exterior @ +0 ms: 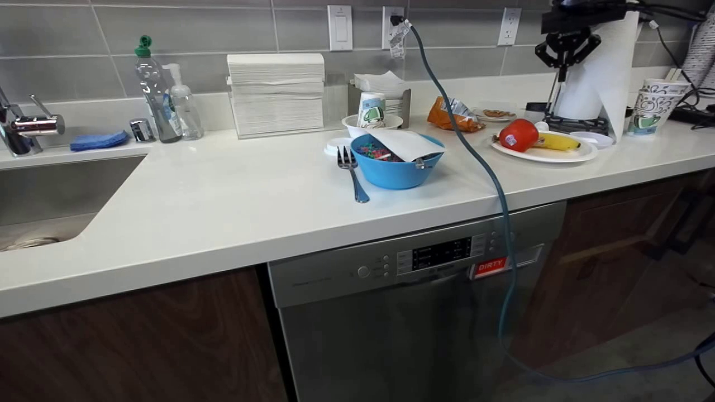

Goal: Tear a piece of paper towel from the roll and place it on top of the coffee cup on the left.

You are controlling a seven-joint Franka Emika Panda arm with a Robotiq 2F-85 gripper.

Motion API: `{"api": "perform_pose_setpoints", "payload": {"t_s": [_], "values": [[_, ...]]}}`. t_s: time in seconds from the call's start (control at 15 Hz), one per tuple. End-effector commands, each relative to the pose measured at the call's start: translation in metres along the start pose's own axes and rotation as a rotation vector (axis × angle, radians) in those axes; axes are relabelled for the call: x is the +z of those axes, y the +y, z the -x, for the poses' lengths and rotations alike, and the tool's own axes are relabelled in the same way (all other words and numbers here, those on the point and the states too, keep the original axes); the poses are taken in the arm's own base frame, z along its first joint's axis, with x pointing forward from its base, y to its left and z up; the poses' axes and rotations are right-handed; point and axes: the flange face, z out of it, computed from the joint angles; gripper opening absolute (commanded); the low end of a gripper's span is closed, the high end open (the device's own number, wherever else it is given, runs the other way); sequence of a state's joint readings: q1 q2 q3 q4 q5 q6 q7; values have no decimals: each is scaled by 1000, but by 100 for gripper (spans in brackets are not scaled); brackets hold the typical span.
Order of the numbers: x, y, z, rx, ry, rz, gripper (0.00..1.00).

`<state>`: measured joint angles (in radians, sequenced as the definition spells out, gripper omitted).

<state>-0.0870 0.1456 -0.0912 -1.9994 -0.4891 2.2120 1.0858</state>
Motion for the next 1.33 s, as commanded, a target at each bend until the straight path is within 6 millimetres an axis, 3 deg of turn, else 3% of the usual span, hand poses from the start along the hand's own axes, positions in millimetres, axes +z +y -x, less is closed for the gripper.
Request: {"api": "perform_pose_setpoints", "payload": {"t_s": [0.0,0.67,0.93,1.27], "values": [[-8,4,5,15,-56,-17,0],[-101,58,21,159,-354,-86,0],[-114,67,21,186,-390,-100,0],[-117,69,21,182,-401,-126,0]]}}
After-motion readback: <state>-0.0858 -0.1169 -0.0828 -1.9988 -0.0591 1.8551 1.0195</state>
